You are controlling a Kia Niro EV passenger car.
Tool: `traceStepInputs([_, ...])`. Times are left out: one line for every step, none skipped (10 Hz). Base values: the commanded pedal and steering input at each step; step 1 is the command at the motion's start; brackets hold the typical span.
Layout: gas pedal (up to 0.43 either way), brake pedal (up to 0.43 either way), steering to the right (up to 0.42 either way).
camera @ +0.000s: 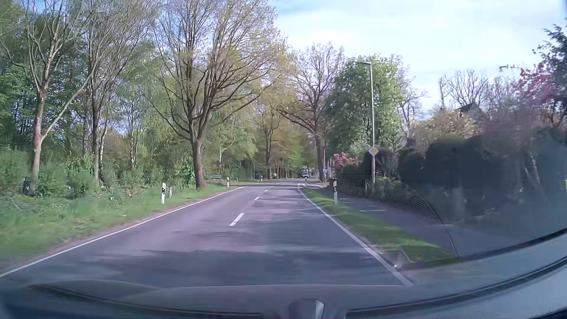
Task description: Follow the waypoints while adhering to traffic rules and regulations
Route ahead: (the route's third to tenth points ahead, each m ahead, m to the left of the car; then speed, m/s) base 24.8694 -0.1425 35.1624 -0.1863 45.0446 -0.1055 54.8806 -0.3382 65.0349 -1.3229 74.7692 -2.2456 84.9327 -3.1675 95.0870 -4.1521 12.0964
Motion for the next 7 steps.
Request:
traceStepInputs([0.11, 0.0, -0.004])
traceStepInputs([0.11, 0.0, -0.004])
traceStepInputs([0.11, 0.0, -0.004])
traceStepInputs([0.11, 0.0, -0.004])
traceStepInputs([0.11, 0.0, -0.004])
traceStepInputs([0.11, 0.0, -0.004])
traceStepInputs([0.11, 0.0, -0.004])
